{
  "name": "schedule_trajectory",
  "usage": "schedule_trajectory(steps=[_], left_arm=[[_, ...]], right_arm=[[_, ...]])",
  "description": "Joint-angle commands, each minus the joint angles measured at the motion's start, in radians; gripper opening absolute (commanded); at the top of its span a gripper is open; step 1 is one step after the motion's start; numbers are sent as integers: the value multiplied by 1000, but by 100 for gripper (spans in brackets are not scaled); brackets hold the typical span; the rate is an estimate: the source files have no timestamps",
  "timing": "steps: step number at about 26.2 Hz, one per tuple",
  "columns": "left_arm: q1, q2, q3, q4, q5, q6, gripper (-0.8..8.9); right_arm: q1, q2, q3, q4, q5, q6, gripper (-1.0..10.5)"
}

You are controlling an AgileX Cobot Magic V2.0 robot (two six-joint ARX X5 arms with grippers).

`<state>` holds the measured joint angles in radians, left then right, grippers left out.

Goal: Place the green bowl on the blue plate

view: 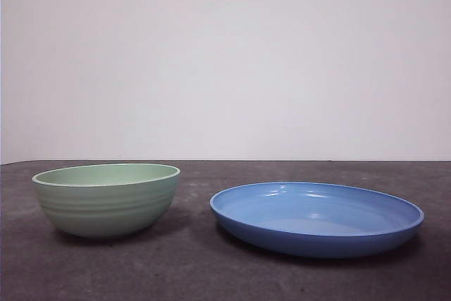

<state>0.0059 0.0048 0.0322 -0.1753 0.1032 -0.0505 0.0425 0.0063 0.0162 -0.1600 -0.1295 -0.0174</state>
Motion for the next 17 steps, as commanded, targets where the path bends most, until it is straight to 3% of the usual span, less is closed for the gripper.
schedule_trajectory(steps=[1, 4, 17], left_arm=[[0, -1, -20, -7, 3, -34, 6], [0, -1, -20, -2, 3, -79, 6], [0, 6, 63, 72, 6, -373, 7]], right_arm=[[-1, -3, -5, 6, -1, 18, 40], [-1, -3, -5, 25, -5, 37, 40], [-1, -2, 60, 34, -10, 364, 8]])
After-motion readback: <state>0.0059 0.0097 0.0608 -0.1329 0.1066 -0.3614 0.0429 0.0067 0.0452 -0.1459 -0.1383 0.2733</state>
